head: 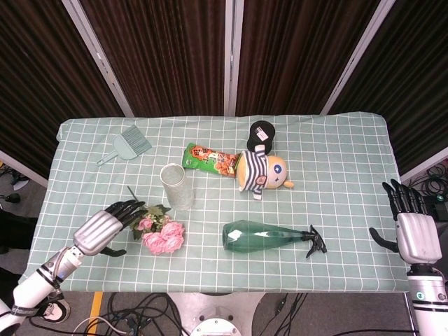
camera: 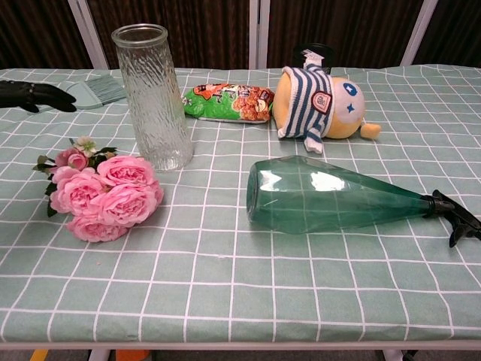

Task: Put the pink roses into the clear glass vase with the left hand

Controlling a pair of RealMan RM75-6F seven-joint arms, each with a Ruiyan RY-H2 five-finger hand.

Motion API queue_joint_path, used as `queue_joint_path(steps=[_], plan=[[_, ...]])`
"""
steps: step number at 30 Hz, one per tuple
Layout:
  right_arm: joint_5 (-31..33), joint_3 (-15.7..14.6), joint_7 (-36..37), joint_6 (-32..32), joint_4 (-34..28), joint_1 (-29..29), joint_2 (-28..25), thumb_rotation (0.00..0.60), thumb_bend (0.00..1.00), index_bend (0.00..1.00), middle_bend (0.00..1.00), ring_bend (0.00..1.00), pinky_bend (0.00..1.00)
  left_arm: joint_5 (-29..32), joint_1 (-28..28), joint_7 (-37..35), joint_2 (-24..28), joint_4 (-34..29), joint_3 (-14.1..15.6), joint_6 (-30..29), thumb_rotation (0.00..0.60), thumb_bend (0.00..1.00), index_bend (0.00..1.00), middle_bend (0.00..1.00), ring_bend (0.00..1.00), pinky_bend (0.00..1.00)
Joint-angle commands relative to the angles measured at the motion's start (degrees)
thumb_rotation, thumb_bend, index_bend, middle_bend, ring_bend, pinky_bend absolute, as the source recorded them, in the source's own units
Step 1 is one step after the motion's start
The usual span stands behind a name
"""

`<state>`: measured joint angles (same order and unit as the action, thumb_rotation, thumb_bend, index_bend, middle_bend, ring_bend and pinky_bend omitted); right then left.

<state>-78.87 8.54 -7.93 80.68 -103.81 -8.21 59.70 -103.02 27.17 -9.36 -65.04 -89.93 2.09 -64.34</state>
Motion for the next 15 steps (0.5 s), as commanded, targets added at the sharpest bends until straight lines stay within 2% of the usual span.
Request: queue_joint_path(steps=[1,15], plan=[[0.1,0.0,-0.1,-0.3,-0.2,-0.3,0.0,0.6,0.14,0.0,0.0,0.0,0.0,-1.0,1.0,-0.5,-1.2,1.4,0.3,-0.3,0.6,0.0,0.08,0.0,0.01,0.15],[2.0,0.5,-2.1,-0.2,-0.6,-0.9,0.2,0.6,0.14,0.0,0.0,0.0,0.0,-4.9,9.5,-5.2,-3.7,7.8,2.6,5.4,0.6,0.0,0.08,0.0,0.01,0.15]])
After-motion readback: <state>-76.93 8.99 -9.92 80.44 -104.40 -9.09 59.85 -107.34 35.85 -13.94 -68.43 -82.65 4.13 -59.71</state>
